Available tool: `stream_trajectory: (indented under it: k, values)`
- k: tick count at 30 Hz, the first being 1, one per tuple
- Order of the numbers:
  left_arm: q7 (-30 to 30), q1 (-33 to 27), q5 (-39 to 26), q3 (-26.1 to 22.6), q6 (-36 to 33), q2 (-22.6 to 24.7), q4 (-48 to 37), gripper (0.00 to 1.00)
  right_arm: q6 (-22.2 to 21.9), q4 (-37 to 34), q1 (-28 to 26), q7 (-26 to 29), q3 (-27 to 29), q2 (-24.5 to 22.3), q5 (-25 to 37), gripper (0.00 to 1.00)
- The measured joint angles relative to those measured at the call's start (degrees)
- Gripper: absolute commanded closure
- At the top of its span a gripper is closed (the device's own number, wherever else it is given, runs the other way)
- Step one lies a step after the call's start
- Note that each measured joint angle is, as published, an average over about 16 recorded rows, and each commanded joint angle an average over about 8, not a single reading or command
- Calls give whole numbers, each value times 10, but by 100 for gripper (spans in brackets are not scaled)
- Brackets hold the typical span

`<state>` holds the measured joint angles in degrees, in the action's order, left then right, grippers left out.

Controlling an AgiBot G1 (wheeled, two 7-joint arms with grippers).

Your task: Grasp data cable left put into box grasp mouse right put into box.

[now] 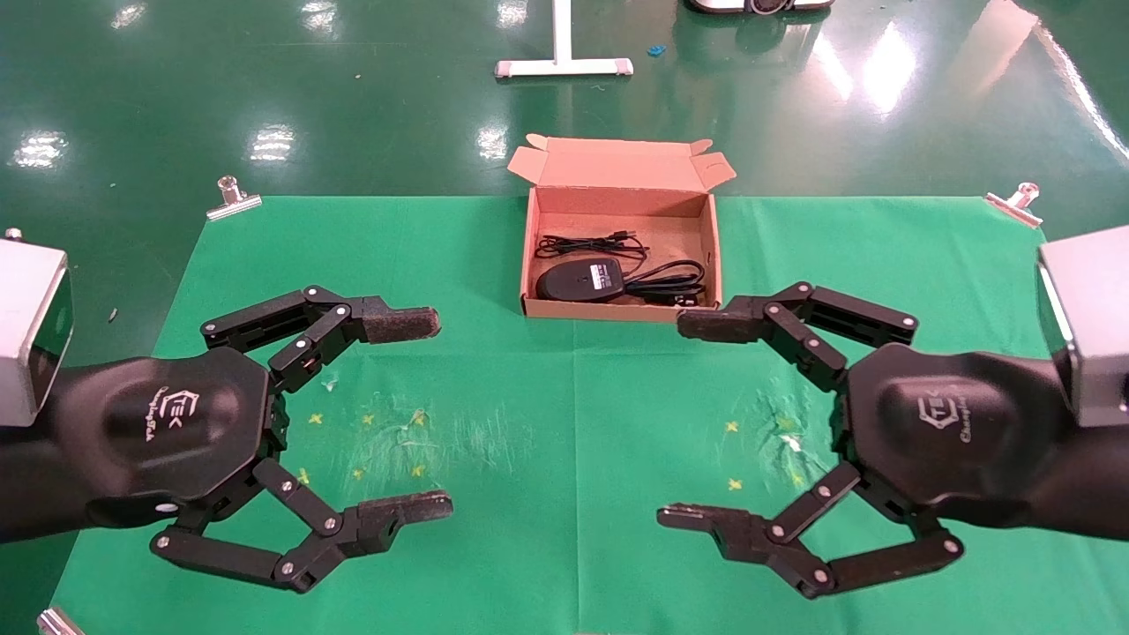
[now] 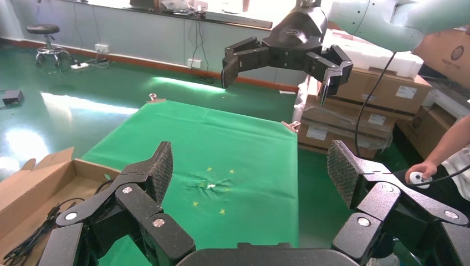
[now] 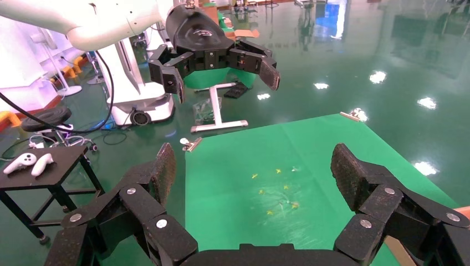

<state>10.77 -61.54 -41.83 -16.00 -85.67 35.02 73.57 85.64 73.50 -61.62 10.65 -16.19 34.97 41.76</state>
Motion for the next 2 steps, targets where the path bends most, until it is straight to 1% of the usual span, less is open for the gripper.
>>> stream_trajectory:
  k: [2]
  values:
    - [0,0,0,0,0,0,0,0,0,0,0,0,0,0,0,0]
